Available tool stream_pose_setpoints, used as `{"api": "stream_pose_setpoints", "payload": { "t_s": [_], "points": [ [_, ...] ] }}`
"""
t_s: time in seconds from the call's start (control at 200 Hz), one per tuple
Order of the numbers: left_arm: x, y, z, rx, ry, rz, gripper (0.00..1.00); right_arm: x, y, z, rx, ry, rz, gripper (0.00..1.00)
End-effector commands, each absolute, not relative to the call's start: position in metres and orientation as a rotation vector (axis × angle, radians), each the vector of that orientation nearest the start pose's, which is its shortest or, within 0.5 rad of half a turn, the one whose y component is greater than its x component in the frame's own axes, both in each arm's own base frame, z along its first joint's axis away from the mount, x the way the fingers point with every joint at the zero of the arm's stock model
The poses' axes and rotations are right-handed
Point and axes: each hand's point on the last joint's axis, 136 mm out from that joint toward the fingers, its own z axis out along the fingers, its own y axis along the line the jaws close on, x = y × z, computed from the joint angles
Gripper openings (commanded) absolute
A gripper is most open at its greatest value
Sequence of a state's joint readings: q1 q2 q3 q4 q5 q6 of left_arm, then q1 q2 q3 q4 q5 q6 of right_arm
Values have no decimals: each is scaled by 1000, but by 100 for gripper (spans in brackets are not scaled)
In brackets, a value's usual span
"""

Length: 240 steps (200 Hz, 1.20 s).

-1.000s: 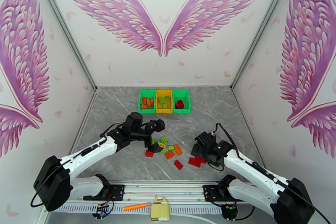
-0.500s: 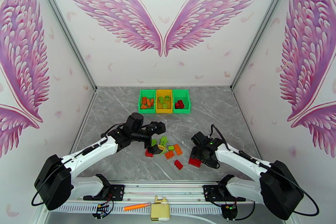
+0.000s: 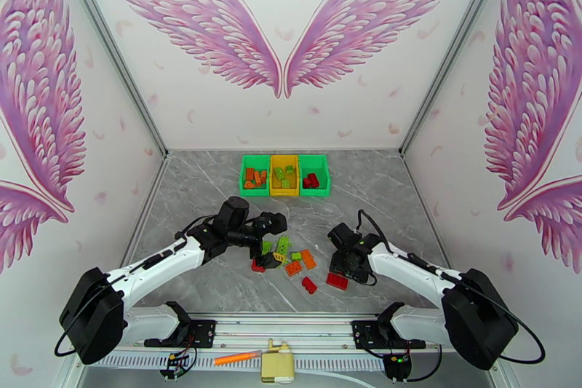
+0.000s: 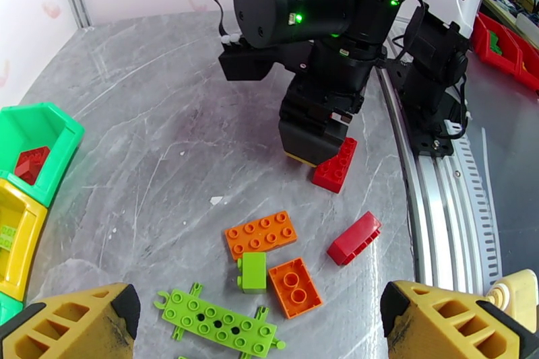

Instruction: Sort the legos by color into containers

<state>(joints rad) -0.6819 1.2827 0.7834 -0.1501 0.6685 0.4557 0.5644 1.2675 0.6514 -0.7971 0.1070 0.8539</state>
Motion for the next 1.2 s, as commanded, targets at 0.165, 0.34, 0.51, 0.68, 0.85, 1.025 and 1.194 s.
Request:
{"api": "stream_pose_setpoints", "payload": {
  "t_s": [0.165,0.34,0.51,0.68,0.85,1.025,1.194],
  "points": [
    [198,-304,175,1477,1571,-850,99,254,118,78,234,2716,77,63],
    [188,-299,174,1536,1574,-838,99,306,133,100,152,2637,84,63],
    [185,-297,172,1554,1579,-821,99,366,142,130,113,2525,113,63],
    [194,-299,172,1515,1560,-788,99,426,152,155,135,2401,213,63],
    [202,-300,171,1453,1527,-758,99,473,159,155,160,2365,249,63],
    [230,-293,187,1235,1539,-650,99,510,163,144,189,2353,296,62],
    [256,-283,205,1010,1539,-582,99,537,159,140,186,2341,270,62]
  ]
}}
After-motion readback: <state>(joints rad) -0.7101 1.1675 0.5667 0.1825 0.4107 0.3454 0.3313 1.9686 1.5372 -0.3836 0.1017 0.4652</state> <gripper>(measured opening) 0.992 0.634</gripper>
